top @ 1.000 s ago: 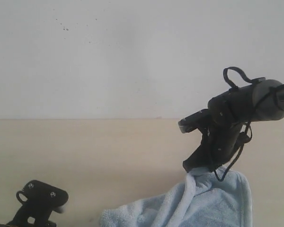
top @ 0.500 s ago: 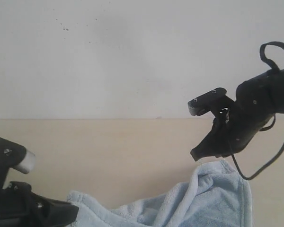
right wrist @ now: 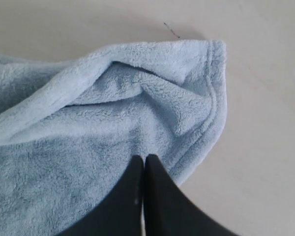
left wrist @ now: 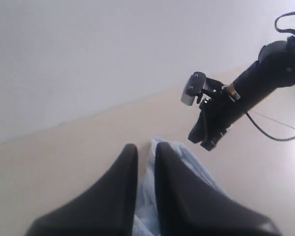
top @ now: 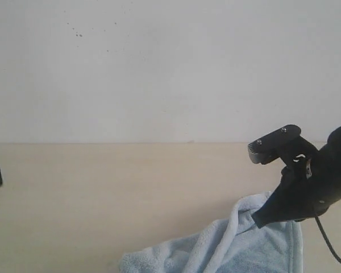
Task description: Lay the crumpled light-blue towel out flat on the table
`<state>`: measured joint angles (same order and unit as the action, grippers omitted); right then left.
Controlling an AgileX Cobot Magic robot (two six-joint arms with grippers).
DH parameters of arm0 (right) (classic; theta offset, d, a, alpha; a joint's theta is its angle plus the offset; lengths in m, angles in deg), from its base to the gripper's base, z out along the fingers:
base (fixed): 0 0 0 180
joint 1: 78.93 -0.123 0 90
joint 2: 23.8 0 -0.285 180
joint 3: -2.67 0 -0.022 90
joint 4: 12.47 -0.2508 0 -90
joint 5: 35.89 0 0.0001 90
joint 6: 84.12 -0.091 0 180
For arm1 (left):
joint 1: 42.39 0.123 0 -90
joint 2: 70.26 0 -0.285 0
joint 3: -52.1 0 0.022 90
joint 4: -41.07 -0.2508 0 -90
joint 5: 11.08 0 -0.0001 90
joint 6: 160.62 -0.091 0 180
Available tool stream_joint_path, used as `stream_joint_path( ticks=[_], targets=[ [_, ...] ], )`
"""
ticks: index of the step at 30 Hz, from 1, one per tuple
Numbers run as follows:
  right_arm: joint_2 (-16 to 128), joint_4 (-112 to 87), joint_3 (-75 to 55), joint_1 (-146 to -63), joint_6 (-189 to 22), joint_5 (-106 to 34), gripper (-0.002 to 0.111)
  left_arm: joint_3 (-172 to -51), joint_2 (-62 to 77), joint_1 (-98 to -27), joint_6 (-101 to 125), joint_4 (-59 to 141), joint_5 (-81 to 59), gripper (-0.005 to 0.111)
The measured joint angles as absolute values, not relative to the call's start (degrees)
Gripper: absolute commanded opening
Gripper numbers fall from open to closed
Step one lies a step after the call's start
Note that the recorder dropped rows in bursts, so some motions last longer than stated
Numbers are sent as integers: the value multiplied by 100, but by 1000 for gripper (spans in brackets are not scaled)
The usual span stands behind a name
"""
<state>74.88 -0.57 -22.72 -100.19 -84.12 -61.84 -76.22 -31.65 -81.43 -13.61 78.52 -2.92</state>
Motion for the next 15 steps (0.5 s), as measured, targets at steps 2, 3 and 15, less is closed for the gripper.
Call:
stream_joint_path(
  ticks=[2, 3, 15],
  targets=[
    [7446, -105, -2333, -10019, -8412, -6184, 0, -7610, -3119, -8137, -1302, 7731, 100, 13],
    [7437, -132, -2346, -10019, -8412, -6184, 0, -7560, -3010, -8137, -1210, 7654, 224, 15],
    [7399, -1129, -2370, -10019, -8103, -6382, 0, -7283, 762, -8137, -566, 7324, -1415, 52]
  ],
)
